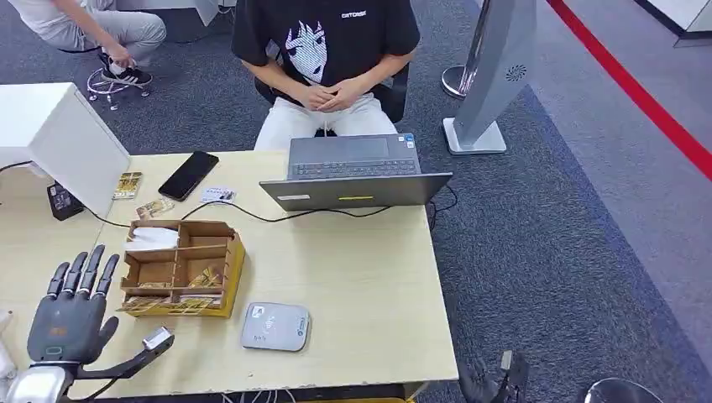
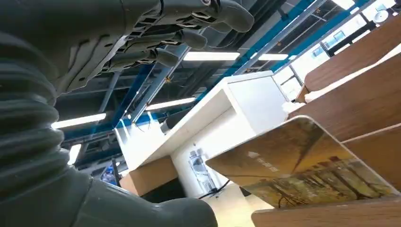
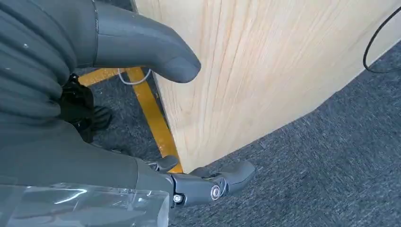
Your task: Pass the card to the sensor for recognition and then transmit it.
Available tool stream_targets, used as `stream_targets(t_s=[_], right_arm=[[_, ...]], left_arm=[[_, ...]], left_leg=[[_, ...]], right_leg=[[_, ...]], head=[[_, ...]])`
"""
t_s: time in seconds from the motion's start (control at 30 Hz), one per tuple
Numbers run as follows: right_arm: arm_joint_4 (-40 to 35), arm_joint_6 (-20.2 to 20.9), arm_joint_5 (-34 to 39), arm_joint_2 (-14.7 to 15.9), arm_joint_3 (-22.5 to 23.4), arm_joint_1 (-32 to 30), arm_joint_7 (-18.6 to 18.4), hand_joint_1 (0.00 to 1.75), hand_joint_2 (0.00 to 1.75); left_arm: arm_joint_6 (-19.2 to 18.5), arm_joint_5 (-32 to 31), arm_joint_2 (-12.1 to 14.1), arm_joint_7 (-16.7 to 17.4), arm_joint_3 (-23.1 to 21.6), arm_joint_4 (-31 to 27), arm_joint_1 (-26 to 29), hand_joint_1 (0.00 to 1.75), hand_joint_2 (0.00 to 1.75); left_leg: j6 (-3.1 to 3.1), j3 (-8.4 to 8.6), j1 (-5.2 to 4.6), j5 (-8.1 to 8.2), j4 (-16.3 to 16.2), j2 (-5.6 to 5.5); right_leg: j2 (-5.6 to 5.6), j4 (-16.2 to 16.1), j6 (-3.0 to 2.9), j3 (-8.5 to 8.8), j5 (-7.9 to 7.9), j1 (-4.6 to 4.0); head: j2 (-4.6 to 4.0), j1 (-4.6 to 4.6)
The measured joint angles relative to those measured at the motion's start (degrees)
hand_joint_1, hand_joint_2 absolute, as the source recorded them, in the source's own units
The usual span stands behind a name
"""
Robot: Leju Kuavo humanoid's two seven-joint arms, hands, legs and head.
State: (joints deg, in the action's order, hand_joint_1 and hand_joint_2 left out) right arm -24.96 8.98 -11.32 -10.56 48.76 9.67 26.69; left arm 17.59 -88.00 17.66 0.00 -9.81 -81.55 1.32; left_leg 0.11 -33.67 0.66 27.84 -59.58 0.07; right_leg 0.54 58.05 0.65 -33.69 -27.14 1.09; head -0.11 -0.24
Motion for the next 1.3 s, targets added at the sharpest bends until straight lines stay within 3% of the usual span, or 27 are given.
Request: stream_targets(t_s=[0.33, 0.73, 1.3], right_arm=[[0.0, 0.0, 0.0, 0.0, 0.0, 0.1, 0.0, 0.0, 1.75], [0.0, -0.9, -1.2, -0.5, -0.5, 0.6, -0.5, 0.0, 1.75], [0.0, -0.9, -1.1, -0.6, -1.2, 0.7, -0.8, 0.0, 1.75]], left_arm=[[0.0, 0.0, -0.3, -0.2, -0.4, 0.7, -0.6, 0.0, 1.75], [-0.3, 0.0, -5.3, -1.5, 0.2, 5.3, -5.3, 0.0, 1.75], [0.0, 0.0, -7.4, -2.5, 0.8, 7.6, -6.1, 0.0, 1.75]], left_leg=[[0.0, 0.0, 0.0, 0.0, 0.0, 0.0], [0.0, 0.01, 0.0, -0.01, 0.0, -0.02], [0.0, 0.0, -0.01, -0.01, 0.0, -0.02]], right_leg=[[0.0, 0.0, 0.0, -0.01, 0.0, 0.0], [-0.03, 0.0, 0.0, 0.03, 0.01, 0.0], [-0.03, 0.0, 0.0, 0.02, 0.0, 0.0]], head=[[0.0, 0.0], [0.0, 0.0], [0.0, 0.0]])
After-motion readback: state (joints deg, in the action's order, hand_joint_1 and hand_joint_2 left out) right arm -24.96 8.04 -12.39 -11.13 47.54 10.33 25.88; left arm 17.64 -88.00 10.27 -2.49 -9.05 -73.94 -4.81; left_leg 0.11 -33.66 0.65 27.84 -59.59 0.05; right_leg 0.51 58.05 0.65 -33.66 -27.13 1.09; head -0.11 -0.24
